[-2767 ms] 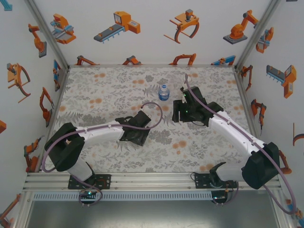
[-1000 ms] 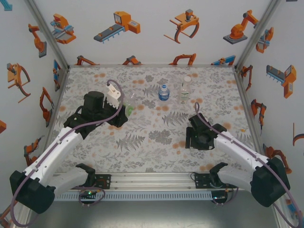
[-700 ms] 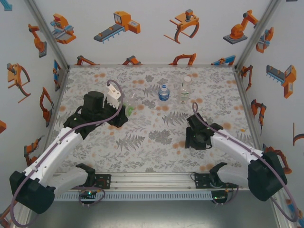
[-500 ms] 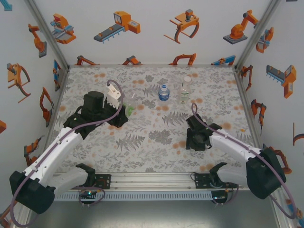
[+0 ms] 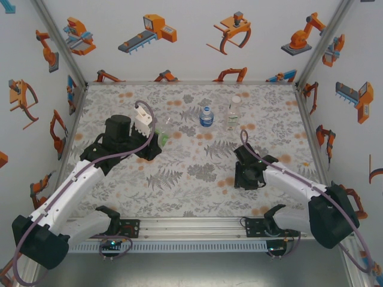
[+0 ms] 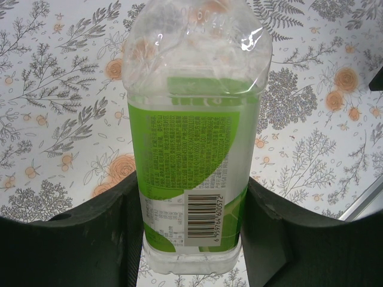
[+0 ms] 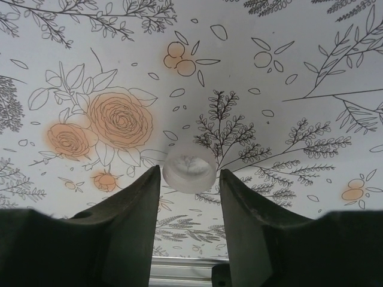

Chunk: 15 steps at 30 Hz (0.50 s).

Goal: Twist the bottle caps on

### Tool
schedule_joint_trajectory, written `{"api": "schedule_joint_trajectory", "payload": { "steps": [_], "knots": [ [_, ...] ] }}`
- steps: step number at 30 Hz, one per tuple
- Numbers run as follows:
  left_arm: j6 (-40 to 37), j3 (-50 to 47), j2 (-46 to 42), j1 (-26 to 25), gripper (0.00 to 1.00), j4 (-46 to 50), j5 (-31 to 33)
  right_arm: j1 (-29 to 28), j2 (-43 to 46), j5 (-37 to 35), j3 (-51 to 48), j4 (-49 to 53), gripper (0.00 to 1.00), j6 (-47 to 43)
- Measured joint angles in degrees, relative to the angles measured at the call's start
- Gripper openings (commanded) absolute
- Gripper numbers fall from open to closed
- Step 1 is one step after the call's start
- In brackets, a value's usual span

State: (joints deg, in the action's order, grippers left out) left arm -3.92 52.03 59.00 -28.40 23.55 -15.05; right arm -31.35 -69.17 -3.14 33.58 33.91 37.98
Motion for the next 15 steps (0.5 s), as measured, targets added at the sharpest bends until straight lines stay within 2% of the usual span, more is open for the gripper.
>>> {"api": "schedule_joint_trajectory", "payload": {
  "steps": [6, 15],
  "knots": [
    [0.0, 0.0, 0.11, 0.0, 0.13, -0.02, -0.22, 0.0, -1.33, -0.17, 0.0, -0.31, 0.37, -0.02],
    [0.0, 0.0, 0.68, 0.0, 0.14, 0.0, -0.44, -0.02, -2.51, 0.28, 2.34, 0.0, 0.36, -0.09]
  ]
}}
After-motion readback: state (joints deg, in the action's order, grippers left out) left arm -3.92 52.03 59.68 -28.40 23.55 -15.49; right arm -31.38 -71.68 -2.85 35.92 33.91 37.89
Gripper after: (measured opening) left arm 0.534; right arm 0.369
